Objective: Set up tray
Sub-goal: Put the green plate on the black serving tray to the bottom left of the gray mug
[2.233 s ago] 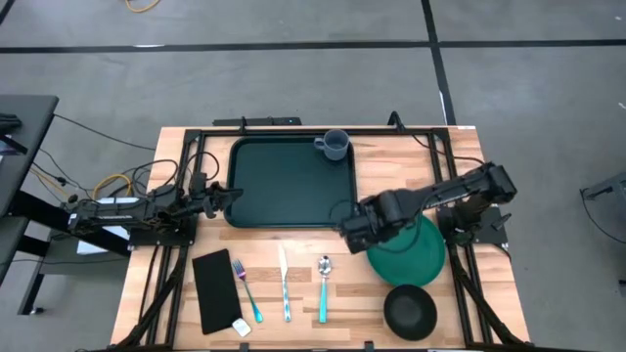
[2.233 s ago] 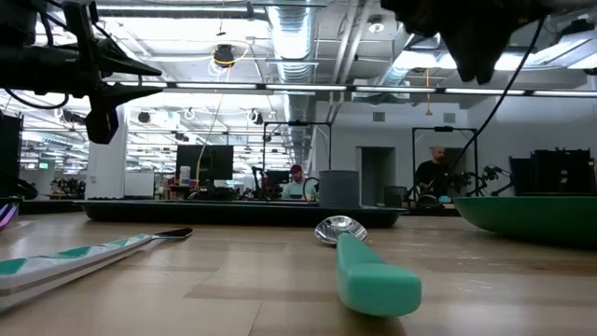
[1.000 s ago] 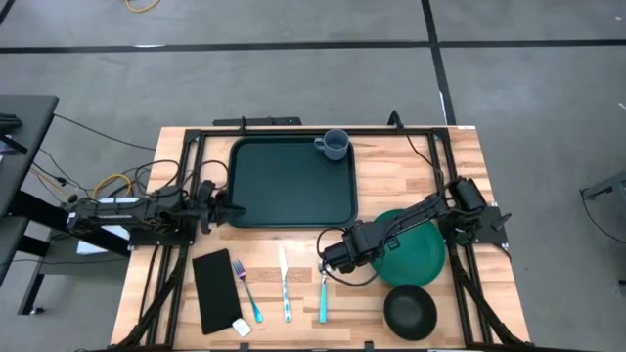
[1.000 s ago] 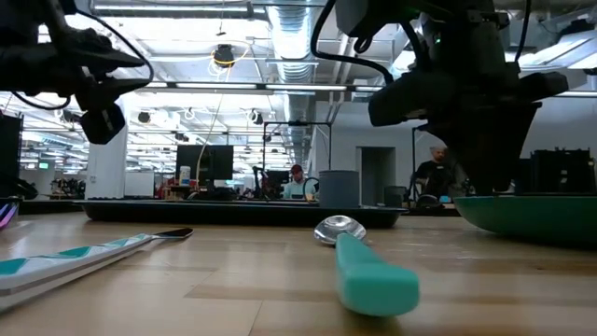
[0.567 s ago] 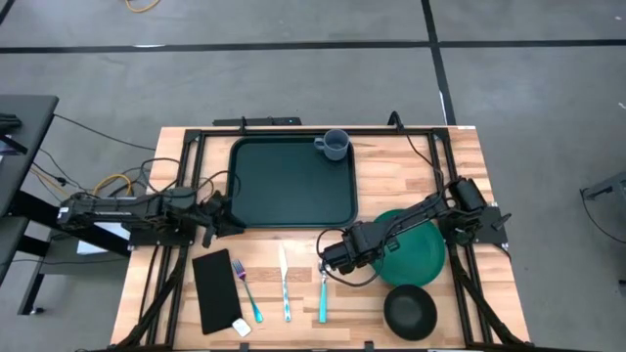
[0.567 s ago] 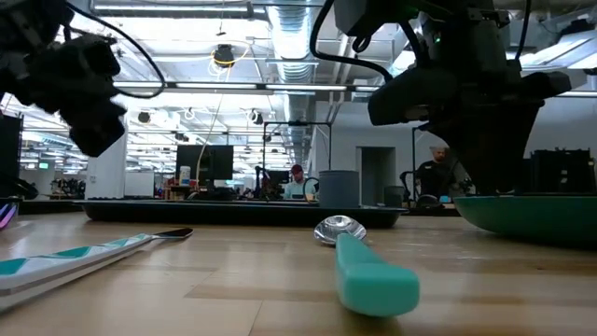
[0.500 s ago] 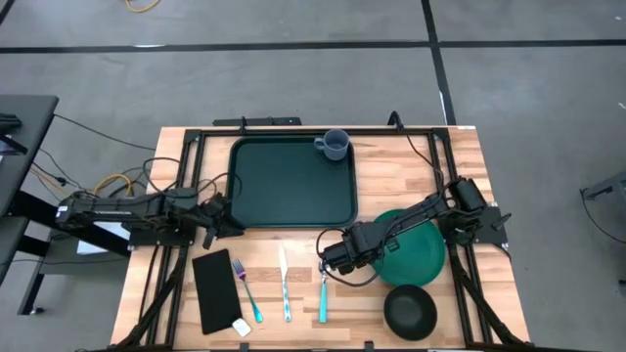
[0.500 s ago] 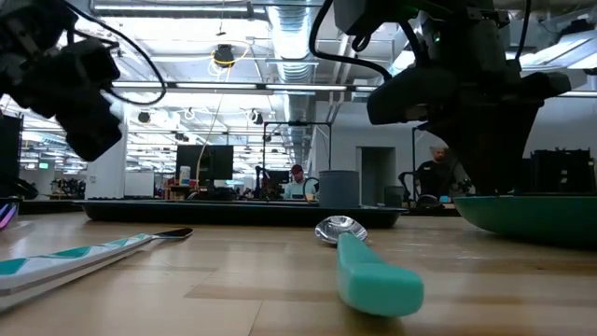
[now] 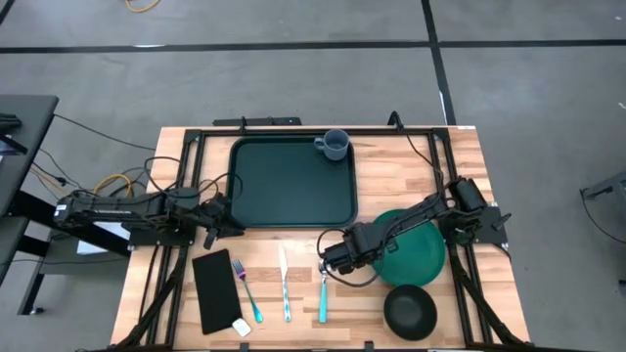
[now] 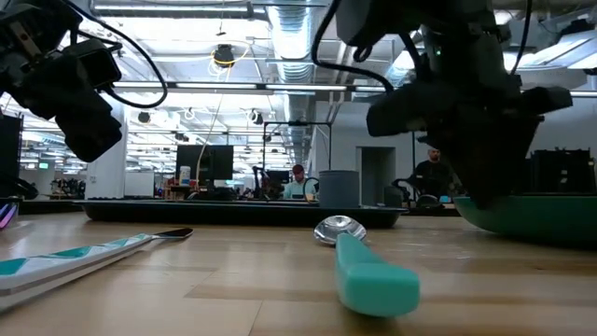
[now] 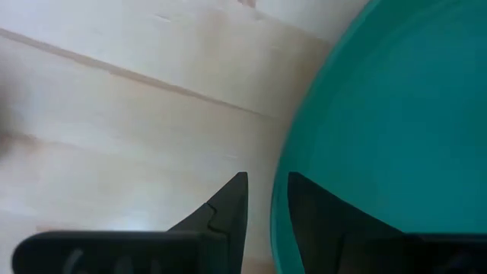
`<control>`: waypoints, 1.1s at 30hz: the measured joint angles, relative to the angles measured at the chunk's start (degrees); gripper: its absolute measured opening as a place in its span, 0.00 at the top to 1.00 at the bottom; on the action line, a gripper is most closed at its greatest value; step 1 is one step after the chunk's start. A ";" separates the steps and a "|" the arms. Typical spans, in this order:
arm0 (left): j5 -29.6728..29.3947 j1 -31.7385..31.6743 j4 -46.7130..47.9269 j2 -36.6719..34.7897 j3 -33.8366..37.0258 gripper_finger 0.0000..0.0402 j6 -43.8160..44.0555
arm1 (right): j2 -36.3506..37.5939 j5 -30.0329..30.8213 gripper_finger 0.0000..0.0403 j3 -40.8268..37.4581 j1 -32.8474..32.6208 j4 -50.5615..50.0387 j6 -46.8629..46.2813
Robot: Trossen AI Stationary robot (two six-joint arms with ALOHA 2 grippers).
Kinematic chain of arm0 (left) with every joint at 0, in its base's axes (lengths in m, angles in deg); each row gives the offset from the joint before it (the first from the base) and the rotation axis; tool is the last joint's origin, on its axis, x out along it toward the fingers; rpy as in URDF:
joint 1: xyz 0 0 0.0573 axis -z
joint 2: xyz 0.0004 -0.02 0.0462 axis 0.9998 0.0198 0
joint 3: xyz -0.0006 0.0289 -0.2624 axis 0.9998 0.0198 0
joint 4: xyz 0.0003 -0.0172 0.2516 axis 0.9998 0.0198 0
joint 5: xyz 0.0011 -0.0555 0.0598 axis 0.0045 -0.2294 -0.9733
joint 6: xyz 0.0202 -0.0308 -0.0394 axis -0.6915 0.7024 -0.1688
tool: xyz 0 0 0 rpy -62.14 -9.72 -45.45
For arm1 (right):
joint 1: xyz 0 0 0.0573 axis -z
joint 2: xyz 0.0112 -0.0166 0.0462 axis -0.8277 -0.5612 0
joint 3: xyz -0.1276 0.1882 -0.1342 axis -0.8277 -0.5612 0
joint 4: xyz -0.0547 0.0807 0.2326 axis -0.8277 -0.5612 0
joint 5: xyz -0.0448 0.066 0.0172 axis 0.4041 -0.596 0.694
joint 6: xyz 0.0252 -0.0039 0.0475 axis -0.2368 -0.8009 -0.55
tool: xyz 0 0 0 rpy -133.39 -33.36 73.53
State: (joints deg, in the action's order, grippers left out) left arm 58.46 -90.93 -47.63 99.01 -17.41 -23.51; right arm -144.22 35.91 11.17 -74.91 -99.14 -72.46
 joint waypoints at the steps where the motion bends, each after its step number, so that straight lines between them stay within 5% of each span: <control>1: -0.01 0.00 0.00 0.00 0.00 0.77 0.00 | -0.01 -0.01 0.78 -0.64 0.00 0.36 -0.24; 7: -0.02 0.00 -0.02 0.00 -0.04 0.77 0.02 | -0.02 -0.07 0.80 -1.62 0.00 -0.05 -0.25; 15: -0.07 0.00 -0.13 0.00 -0.11 0.77 0.13 | 0.00 -0.07 0.98 -1.60 0.00 -0.05 0.05; 23: -0.11 0.00 -0.14 0.00 -0.11 0.77 0.22 | 0.65 -0.80 0.99 -1.40 -0.04 -0.69 -0.15; 33: -2.12 0.00 -0.16 0.00 -0.11 0.77 0.22 | 0.55 2.15 0.99 6.80 -0.07 -15.02 0.23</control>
State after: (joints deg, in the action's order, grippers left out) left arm 56.34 -90.93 -47.79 99.01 -17.51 -23.29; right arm -143.68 38.06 17.97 -74.98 -114.15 -72.23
